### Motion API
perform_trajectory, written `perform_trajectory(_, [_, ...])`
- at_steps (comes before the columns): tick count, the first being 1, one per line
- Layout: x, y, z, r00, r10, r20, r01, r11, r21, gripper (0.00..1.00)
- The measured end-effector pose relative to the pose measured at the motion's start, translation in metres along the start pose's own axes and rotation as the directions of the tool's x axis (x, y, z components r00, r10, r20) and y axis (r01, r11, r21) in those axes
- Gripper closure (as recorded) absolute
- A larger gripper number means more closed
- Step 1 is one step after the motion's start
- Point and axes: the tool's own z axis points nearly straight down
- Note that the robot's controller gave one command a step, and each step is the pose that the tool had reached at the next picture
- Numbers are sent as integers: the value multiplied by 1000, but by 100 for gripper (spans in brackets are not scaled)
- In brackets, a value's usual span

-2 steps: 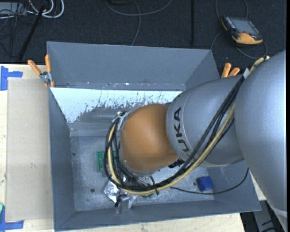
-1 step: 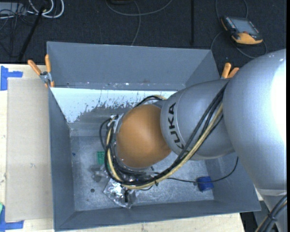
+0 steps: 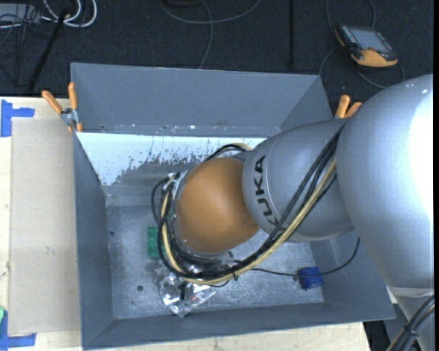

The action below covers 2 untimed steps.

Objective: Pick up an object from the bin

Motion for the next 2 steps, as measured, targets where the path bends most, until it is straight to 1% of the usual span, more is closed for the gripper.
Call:
perform_trajectory(1, [-42,39,0,998,-61,4,61,998,0,100])
perform_trajectory(2, [-29,34,-144,996,-92,7,92,996,5,100])
